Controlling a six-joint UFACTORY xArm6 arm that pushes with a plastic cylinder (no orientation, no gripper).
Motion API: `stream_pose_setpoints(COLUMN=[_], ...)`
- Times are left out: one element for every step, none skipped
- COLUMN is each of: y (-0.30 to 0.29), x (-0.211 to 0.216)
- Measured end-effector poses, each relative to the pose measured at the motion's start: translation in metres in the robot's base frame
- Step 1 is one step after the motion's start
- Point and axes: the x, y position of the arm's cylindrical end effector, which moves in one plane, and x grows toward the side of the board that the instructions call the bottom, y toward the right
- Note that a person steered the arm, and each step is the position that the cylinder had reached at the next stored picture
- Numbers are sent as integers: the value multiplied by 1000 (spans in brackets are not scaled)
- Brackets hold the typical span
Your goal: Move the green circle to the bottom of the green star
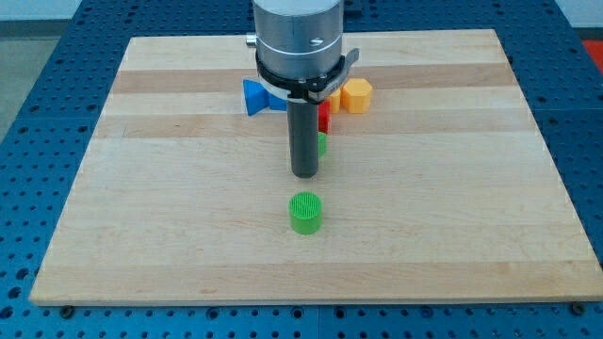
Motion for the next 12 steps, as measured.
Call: stream_pose_setpoints(y=[0,0,0,23,52,58,58,58,53,47,23,21], x=[-11,-12,-12,-3,6,15,75,77,111,111,111,111])
